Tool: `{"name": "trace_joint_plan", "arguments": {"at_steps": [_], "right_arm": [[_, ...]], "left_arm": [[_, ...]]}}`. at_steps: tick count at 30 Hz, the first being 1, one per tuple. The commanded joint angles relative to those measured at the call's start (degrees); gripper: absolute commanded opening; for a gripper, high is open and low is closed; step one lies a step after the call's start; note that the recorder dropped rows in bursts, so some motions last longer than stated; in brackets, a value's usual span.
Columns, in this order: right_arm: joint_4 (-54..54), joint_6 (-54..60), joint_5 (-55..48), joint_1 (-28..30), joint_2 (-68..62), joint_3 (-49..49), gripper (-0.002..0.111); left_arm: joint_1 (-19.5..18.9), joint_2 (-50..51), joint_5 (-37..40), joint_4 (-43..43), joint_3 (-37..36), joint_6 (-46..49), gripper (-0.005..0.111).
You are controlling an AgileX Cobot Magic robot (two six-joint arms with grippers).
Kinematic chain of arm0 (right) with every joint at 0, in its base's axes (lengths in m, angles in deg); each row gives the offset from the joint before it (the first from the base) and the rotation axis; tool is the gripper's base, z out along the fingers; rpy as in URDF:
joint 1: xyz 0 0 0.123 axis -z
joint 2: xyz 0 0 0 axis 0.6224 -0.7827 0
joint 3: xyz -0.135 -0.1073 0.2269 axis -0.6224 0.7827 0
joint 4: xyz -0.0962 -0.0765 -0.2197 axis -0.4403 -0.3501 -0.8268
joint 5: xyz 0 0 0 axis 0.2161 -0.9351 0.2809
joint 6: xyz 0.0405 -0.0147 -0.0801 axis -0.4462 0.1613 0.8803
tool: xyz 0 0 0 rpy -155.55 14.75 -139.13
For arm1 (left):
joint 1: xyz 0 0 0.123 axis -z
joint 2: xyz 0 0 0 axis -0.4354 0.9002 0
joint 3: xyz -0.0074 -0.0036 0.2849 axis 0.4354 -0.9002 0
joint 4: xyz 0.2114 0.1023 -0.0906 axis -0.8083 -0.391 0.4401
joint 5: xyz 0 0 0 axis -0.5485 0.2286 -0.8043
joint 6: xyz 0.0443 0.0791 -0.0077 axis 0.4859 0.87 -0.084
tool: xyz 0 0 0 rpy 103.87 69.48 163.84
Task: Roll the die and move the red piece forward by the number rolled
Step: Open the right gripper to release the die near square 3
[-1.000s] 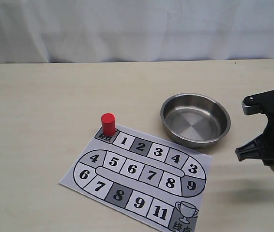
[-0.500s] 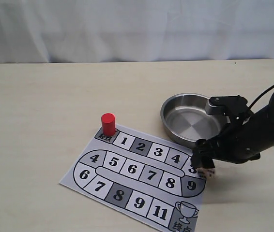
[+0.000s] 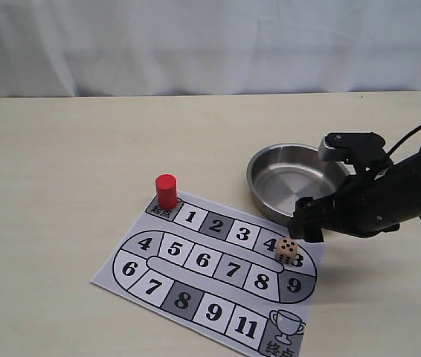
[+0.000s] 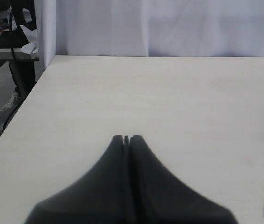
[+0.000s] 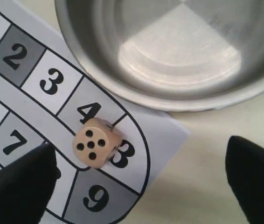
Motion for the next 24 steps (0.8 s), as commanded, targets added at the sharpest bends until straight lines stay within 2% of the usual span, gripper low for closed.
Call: {"name": "trace_joint_plan", "arguments": {"at_steps": [1, 6, 8, 16, 24], "right_arm": [[-5.10, -3.34, -0.75, 0.34, 0.51, 0.13, 0.090], [-5.10, -3.34, -1.08, 0.34, 0.51, 0.13, 0.090], [-5.10, -3.21, -2.02, -0.05, 0.51, 0.13, 0.086], [-4.91, -3.21, -4.87, -0.05, 0.51, 0.13, 0.050], [-4.24, -3.31, -6.57, -0.71, 0.51, 0.13, 0.008]], "left_arm": [[0.01, -0.06, -0.69, 0.01, -0.11, -0.32, 0.000], [0.01, -0.06, -0.69, 0.01, -0.11, -0.32, 0.000], [0.01, -0.06, -0.69, 0.01, -0.11, -0.32, 0.000], [0.01, -0.06, -0.69, 0.01, -0.11, -0.32, 0.000], [0.01, -0.06, -0.69, 0.01, -0.11, -0.32, 0.000]]}}
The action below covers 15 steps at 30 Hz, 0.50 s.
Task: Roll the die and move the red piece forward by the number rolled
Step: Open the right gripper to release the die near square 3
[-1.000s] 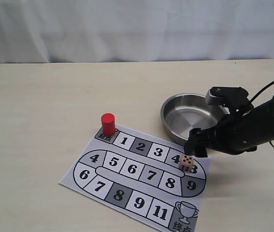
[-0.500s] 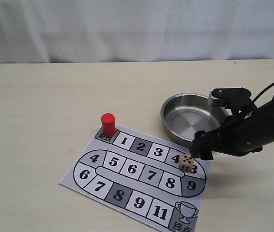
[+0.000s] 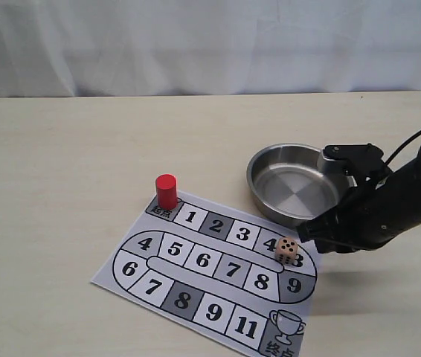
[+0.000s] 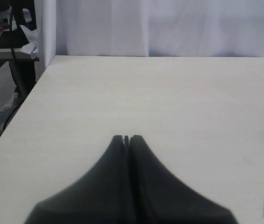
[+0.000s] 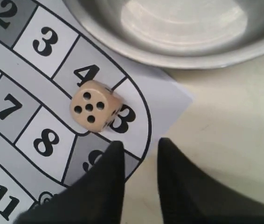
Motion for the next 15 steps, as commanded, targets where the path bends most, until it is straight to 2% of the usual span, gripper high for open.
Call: {"name": "trace_joint_plan", "arguments": {"at_steps": [1, 7, 15], "right_arm": [[0.10, -0.01, -0.85, -1.36, 0.51, 0.13, 0.004], [-3.69, -1.30, 0.28, -6.83, 0.00, 0.13, 0.004], [-3.62, -2.97, 2.10, -7.30, -5.81, 0.13, 0.004]], "left_arm": [[0.01, -0.06, -0.69, 0.01, -0.11, -0.32, 0.000], [0.01, -0.06, -0.69, 0.01, -0.11, -0.32, 0.000], [0.01, -0.06, -0.69, 0.01, -0.11, -0.32, 0.000]]}}
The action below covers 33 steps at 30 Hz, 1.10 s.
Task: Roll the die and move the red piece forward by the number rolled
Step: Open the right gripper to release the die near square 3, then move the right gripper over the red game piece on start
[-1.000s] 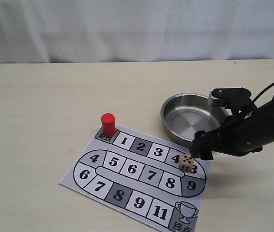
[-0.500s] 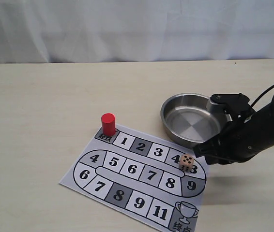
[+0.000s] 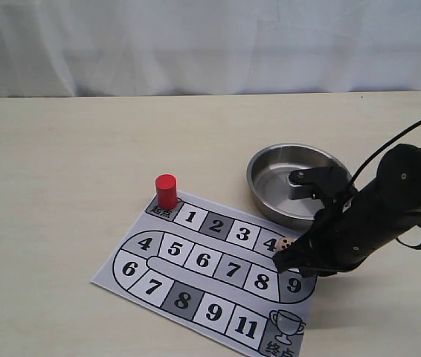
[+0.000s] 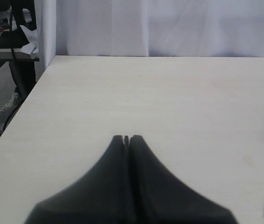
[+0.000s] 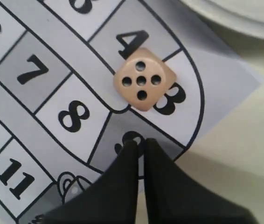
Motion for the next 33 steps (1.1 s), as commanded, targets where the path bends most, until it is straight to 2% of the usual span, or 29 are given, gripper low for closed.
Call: {"name": "trace_joint_plan", "arguments": {"at_steps": [1, 29, 33], "right_arm": [[-0.72, -0.04, 2.76, -0.05, -2.51, 0.13, 0.004], [-0.87, -0.04, 4.43, -0.05, -4.75, 0.13, 0.004], [-0.87, 0.49, -0.08, -0.05, -3.14, -0.68, 0.004]], "left_arm": [[0.01, -0.06, -0.69, 0.01, -0.11, -0.32, 0.000], [0.01, -0.06, -0.69, 0.01, -0.11, -0.32, 0.000], [0.01, -0.06, -0.69, 0.01, -0.11, -0.32, 0.000]]}}
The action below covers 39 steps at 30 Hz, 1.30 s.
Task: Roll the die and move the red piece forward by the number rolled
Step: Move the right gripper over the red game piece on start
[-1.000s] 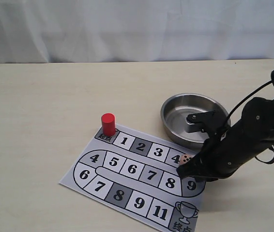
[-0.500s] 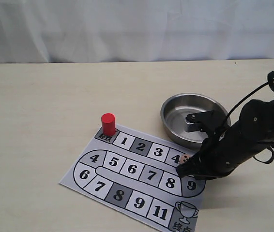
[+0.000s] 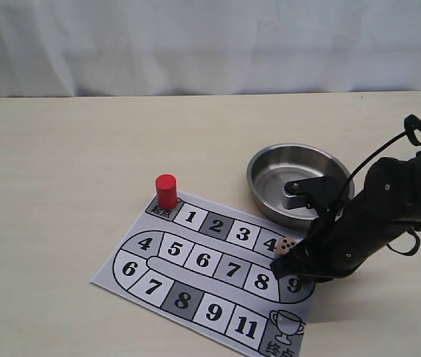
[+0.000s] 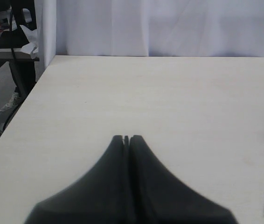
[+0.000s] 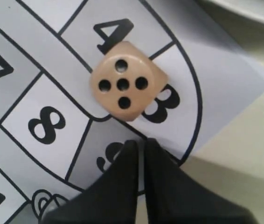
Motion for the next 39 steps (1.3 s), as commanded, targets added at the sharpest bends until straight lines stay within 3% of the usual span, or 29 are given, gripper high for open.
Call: {"name": "trace_joint_plan", "arguments": {"at_steps": [1, 5, 7, 10, 14, 18, 24, 39], "right_arm": [[-0.27, 0.93, -7.63, -0.05, 3.22, -2.53, 0.004], [2.72, 1.06, -18.15, -0.05, 6.84, -9.94, 0.007], [3.61, 1.18, -18.24, -1.44, 6.96, -13.51, 0.018], [3.61, 1.18, -13.87, -7.04, 5.84, -17.87, 0.045], [3.61, -0.51, -8.80, -11.41, 1.44, -23.76, 0.068], [3.38, -0.57, -4.89, -12.75, -4.27, -29.09, 0.069], [3.16, -0.04, 9.92, -13.36, -13.75, -33.78, 0.069], [3.20, 0.39, 21.43, -16.04, -19.94, -33.93, 0.069]], "left_arm": [[0.01, -0.06, -0.69, 0.01, -0.11, -0.32, 0.000], [0.01, -0.06, -0.69, 0.01, -0.11, -0.32, 0.000], [0.01, -0.06, -0.69, 0.01, -0.11, -0.32, 0.000], [0.01, -0.06, -0.69, 0.01, -0.11, -0.32, 0.000], [0.01, -0.06, -0.69, 0.01, -0.11, -0.32, 0.000], [0.01, -0.06, -0.69, 0.01, -0.11, -0.32, 0.000], [0.01, -0.06, -0.69, 0.01, -0.11, -0.32, 0.000], [0.01, -0.06, -0.69, 0.01, -0.11, -0.32, 0.000]]}}
